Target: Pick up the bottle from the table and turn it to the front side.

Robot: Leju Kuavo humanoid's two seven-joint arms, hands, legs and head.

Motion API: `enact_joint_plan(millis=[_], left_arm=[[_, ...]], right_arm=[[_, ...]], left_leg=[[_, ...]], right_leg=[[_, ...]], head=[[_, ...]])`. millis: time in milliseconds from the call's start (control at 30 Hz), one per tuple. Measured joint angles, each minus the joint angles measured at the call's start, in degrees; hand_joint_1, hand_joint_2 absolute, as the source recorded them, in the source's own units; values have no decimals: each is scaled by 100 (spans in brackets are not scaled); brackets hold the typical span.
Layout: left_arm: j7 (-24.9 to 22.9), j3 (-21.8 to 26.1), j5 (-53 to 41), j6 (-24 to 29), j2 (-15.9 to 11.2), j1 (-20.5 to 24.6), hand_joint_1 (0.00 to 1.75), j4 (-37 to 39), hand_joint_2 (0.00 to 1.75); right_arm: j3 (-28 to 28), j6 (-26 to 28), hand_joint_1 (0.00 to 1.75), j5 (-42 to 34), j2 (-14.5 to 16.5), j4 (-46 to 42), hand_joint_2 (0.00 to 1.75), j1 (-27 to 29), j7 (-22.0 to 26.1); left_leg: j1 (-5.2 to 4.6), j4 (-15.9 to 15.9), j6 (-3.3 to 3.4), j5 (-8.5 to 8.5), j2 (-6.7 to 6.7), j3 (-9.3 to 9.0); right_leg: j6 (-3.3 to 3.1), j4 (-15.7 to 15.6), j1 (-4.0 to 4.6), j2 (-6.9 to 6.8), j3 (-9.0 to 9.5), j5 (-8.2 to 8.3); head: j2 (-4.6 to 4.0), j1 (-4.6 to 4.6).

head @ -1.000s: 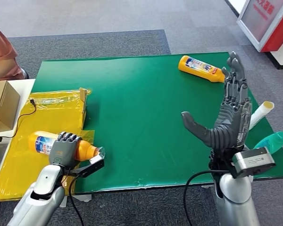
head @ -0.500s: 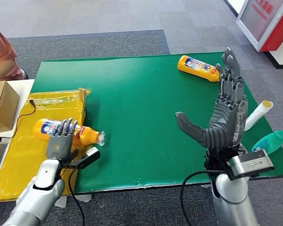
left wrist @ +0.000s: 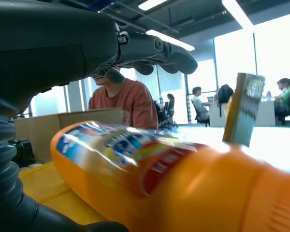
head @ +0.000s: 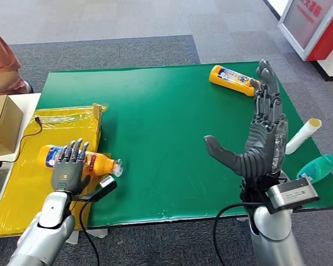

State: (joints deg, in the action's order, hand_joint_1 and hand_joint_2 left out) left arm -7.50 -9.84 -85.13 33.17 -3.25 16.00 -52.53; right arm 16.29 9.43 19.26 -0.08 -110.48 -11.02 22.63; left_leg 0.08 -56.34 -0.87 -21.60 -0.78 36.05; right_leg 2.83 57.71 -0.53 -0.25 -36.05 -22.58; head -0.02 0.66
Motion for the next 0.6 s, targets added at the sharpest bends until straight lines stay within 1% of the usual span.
enact_joint_plan(millis=[100,167,233,267,367,400,467,533,567,600], left_arm=[[148,64,54,369,22,-125,0,-268,175],[421,108,336,541,53,-283,0,-625,175],[841,134,987,571,113,-506,0,-1134,175],[1137,138,1558,487,159,-646,0,-1462,175],[2194,90,3924,51,295,-1141,0,-2835,175],[2478,72,4616,-73,320,-1290,0,-3296,175],[2947,81,5835,-430,338,-1558,0,-4061,175],[3362,170,7038,-1044,340,-1850,0,-4689,175],[3510,240,7520,-1412,340,-1999,0,-4940,175],[3576,278,7740,-1594,341,-2072,0,-5061,175]], right_arm=[[51,-15,0,-6,-1,61,175,6,-49],[76,23,0,-6,-1,100,175,32,-58],[85,69,0,16,-2,114,175,94,-58],[85,84,0,42,-5,114,175,147,-57],[75,88,0,99,-39,100,175,429,-25],[67,86,0,84,-49,96,175,538,3],[36,82,0,-17,-56,94,175,755,71],[-17,53,0,-165,-59,94,175,994,114],[-52,26,0,-235,-64,96,175,1113,128],[-70,11,0,-268,-66,97,175,1172,134]], left_leg=[[0,0,0,0,0,0],[0,0,0,0,0,0],[0,0,2,-2,0,0],[0,0,3,-4,0,1],[0,0,7,-15,-1,1],[-1,0,7,-19,-1,2],[-1,0,8,-26,0,1],[0,1,5,-33,-1,-1],[0,1,4,-34,-1,-2],[0,1,3,-35,-1,-2]], right_leg=[[0,0,0,0,0,-1],[0,0,0,0,-1,-1],[0,0,0,0,-2,-2],[0,-1,-1,0,-2,-2],[7,-3,-2,0,-2,-10],[8,-4,-2,0,-1,-13],[5,-4,-2,0,2,-20],[1,-4,-1,0,2,-25],[0,-3,0,0,2,-28],[-1,-3,0,0,2,-28]], head=[[0,-1],[0,-1],[0,0],[0,0],[0,0],[0,1],[0,0],[0,-1],[0,-1],[0,-1]])
